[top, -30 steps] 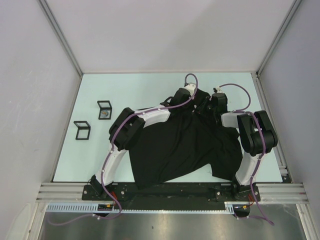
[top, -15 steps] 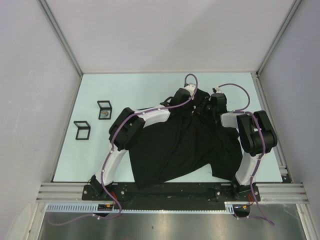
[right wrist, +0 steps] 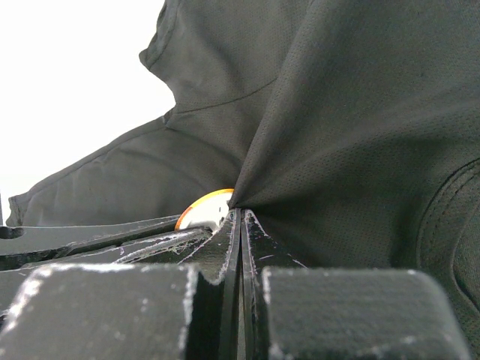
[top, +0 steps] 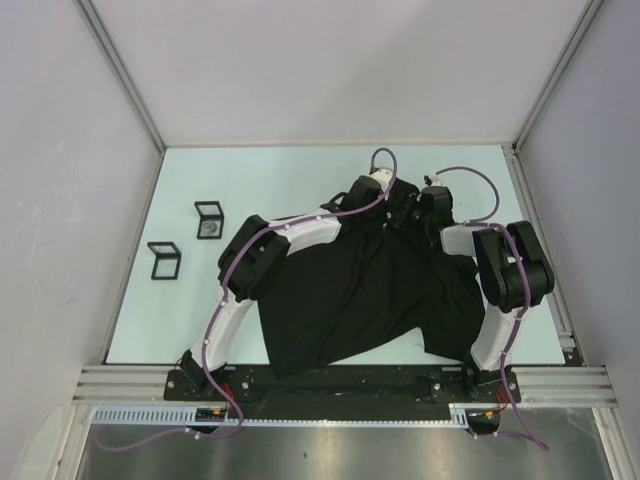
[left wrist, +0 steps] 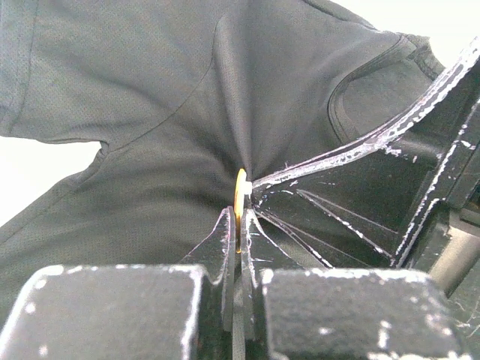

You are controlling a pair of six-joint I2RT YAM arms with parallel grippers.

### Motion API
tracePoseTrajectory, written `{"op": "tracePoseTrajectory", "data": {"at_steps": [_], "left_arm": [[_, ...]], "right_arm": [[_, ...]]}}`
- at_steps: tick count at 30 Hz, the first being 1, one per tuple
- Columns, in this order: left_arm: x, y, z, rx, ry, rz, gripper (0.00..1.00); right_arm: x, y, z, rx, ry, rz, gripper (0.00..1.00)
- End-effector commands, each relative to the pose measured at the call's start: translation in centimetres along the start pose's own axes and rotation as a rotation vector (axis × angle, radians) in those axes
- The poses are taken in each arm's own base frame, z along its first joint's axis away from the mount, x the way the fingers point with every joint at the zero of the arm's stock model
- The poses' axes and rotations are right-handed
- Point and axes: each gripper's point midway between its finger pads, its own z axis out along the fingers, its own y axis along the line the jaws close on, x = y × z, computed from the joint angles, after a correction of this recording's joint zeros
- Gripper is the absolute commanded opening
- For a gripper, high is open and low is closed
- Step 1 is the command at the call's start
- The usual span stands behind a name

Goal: Remove the brooch from the garment

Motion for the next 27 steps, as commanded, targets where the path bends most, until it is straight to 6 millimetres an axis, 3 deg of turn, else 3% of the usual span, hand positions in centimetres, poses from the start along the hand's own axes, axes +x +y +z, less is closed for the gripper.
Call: {"op": "tracePoseTrajectory", "data": {"at_steps": [1,9,21,27], "left_arm": [[-2.7,-2.4,-0.4,0.067,-0.055,0.029,0.0],[-1.9,-3.1,-0.2,0.085,-0.033,0.036,0.0],[1.1,-3.4,0.9,0.104,0.065,0.033,0.0],[0.9,-3.9,0.9,0.118,0.061,0.036,0.0]], "right_arm": [[-2.4,2.9,-0.1,-0.09,-0.064,-0.032,0.0],[-2.8,3.4,-0.2,-0.116,-0.074,-0.031,0.0],[-3.0,4.2,-0.3,-0.14,-0.083,-0.046,0.0],[-2.7,4.4,-0.2,-0.149,-0.078,-0.047,0.0]]}}
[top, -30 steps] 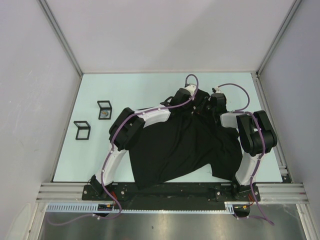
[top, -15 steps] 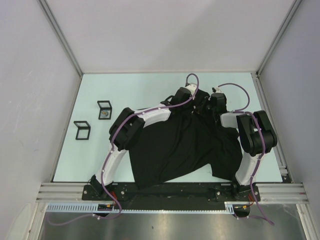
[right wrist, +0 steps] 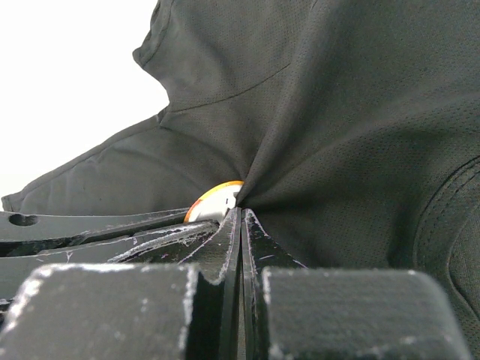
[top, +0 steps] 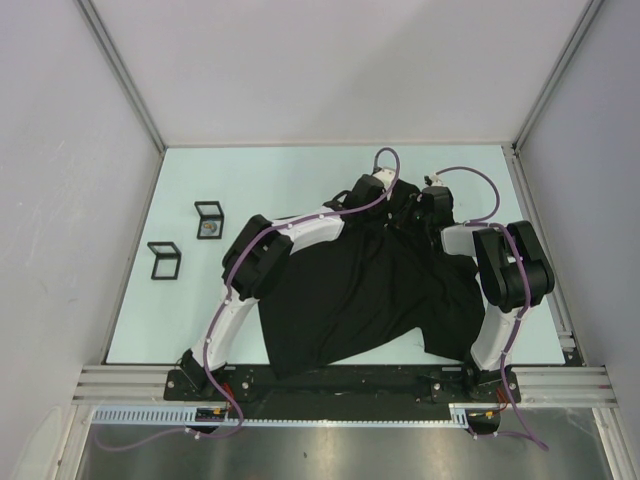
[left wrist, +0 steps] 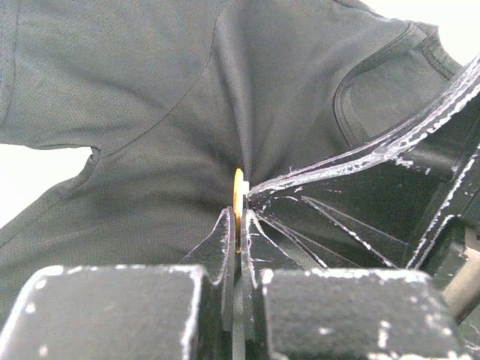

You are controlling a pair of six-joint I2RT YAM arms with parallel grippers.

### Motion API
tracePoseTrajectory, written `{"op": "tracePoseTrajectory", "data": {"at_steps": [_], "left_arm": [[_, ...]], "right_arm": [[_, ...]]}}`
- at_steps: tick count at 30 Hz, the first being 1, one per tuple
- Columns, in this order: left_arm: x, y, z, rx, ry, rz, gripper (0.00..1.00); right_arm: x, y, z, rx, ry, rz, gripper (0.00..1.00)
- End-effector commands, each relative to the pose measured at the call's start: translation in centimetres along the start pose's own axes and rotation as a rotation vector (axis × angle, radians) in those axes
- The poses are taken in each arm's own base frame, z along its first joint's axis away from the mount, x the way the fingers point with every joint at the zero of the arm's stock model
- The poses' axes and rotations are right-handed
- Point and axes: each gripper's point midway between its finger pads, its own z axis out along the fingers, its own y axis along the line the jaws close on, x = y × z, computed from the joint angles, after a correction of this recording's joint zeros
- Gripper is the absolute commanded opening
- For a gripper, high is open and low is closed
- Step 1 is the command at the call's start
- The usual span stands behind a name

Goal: Remove the brooch from the garment

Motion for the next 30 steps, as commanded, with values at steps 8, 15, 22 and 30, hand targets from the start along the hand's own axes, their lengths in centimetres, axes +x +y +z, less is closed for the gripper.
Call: {"op": "tracePoseTrajectory", "data": {"at_steps": [8,15,22,30], "left_arm": [[1.9,-4.4,0.1,0.147,0.063,0.042,0.0],[0.7,-4.2,-0.4,0.126,0.025,0.05,0.0],[-2.2,-2.3,-1.4,0.021,-0.072,0.04,0.0],[-4.6,-1.7,-2.1,-0.024,-0.158,0.039,0.0]], "right_arm": [[-2.7,5.7,-0.3,-0.206,-0.08,-0.058,0.0],[-2.8,4.7,-0.2,-0.144,-0.089,-0.055,0.0],[-3.8,1.2,-2.1,0.077,-0.135,-0.042,0.04],[-3.3,0.5,-1.3,0.055,-0.104,-0.014,0.07]]}}
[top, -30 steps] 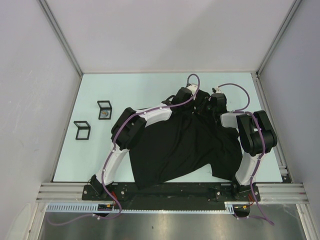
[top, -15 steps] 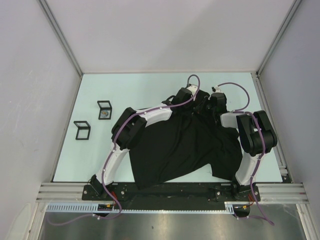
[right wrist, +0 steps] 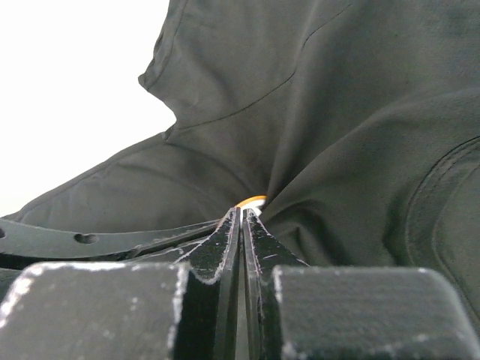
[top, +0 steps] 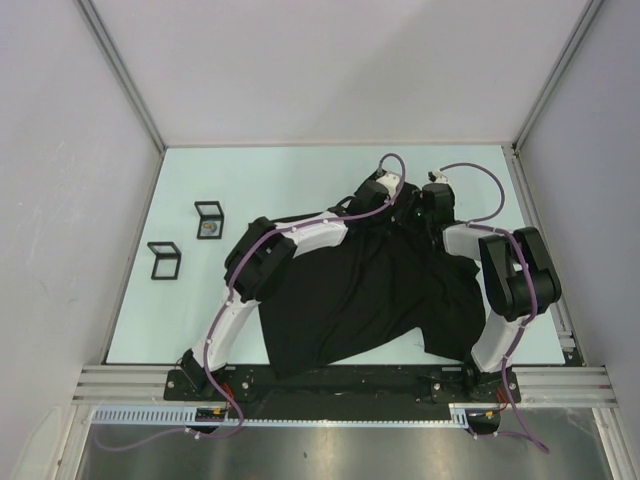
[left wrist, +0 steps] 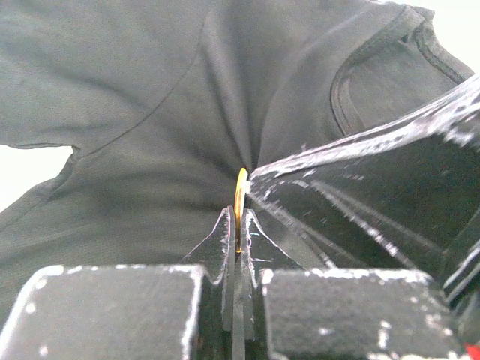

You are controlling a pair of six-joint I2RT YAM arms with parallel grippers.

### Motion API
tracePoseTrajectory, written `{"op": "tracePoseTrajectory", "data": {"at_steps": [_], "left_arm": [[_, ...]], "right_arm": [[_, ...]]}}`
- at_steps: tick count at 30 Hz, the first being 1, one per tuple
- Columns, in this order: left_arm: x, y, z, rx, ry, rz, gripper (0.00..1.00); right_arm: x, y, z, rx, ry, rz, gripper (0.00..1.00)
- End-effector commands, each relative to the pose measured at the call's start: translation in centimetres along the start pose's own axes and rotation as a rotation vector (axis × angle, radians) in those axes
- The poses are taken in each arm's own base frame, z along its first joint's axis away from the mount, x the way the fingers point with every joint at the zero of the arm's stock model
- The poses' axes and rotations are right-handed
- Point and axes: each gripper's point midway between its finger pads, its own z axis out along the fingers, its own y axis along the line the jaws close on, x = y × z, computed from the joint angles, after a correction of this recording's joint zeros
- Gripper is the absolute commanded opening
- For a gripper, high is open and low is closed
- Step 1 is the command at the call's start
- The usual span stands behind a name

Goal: Remove the brooch from the garment

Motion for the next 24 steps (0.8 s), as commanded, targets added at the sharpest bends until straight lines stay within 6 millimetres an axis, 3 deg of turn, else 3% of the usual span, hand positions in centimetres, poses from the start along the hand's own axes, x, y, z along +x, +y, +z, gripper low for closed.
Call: {"op": "tracePoseTrajectory", "data": {"at_steps": [1,12,24], "left_arm": [[-5.6,-0.9,-2.7,-0.004,-0.149,0.011,0.0],[-6.1,-1.0,-3.1,0.011,-0.172,-0.002,0.0],[-5.6,-1.7,-2.9,0.055,-0.16,-0.004,0.0]], "right_arm": [[-1.4,0.6,0.1,-0.026,-0.032,0.003,0.07],[-0.3,1.0,0.9,-0.084,0.005,0.019,0.05],[-0.4,1.5,1.0,-0.12,0.007,0.025,0.04]]}}
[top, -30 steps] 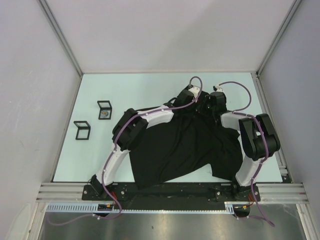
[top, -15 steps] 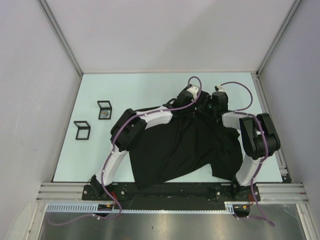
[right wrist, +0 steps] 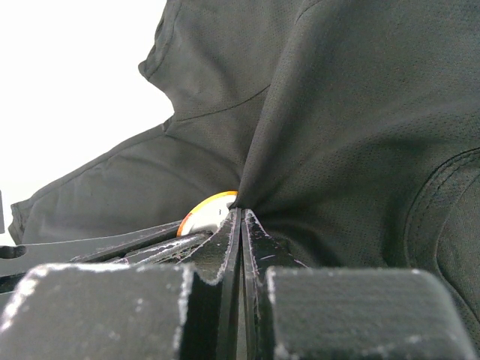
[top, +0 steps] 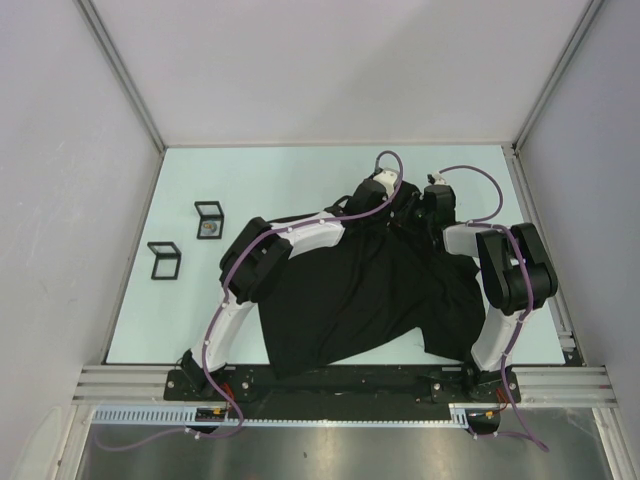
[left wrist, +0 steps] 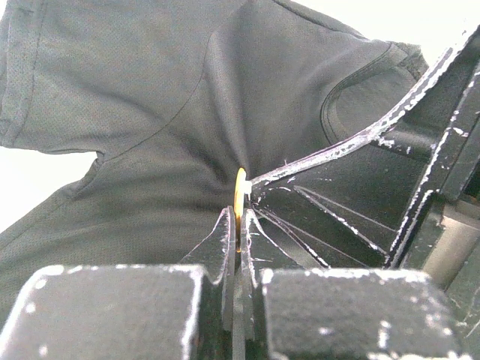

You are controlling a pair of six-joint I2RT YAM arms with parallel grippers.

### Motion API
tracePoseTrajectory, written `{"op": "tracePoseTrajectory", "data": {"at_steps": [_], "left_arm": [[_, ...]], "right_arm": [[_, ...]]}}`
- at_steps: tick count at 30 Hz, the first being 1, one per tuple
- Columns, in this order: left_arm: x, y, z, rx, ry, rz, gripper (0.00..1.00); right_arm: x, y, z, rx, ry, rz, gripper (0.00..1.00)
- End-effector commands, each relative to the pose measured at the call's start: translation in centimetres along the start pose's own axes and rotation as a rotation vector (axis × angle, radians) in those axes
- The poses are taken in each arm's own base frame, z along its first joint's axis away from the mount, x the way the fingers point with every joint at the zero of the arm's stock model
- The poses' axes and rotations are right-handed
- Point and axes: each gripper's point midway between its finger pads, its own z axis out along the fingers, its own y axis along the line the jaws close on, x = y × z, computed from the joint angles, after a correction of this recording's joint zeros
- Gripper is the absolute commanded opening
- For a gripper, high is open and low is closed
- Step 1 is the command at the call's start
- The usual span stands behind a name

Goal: Remove the brooch from the garment

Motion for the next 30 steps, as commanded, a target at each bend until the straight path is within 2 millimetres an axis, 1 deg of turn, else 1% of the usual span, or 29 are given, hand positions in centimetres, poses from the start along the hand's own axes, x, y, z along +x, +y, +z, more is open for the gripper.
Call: {"op": "tracePoseTrajectory", "data": {"at_steps": [1,2,6,13,17,23,30], "left_arm": [[-4.2,-1.9,-1.7,0.067,-0.1,-0.002,0.0],[-3.9,-2.3,-1.6,0.092,-0.087,-0.002,0.0],[-3.0,-2.7,-1.4,0.119,-0.064,-0.004,0.0],[-2.2,-3.5,-1.2,0.165,-0.029,-0.001,0.0],[-1.3,-3.8,-1.0,0.175,-0.006,0.009,0.0],[-0.5,-4.3,-0.9,0.195,0.017,0.019,0.0],[0.9,-4.7,-0.4,0.204,0.048,0.023,0.0]], "right_arm": [[-1.4,1.7,0.3,-0.07,-0.041,-0.008,0.04],[-1.5,1.9,0.2,-0.077,-0.045,-0.013,0.03],[-1.5,2.7,0.2,-0.103,-0.049,-0.028,0.03],[-1.5,3.8,0.0,-0.132,-0.056,-0.053,0.03],[-1.5,3.9,0.1,-0.142,-0.056,-0.053,0.02],[-1.4,5.1,-0.1,-0.175,-0.058,-0.072,0.02],[-1.5,6.4,-0.4,-0.22,-0.061,-0.072,0.02]]}}
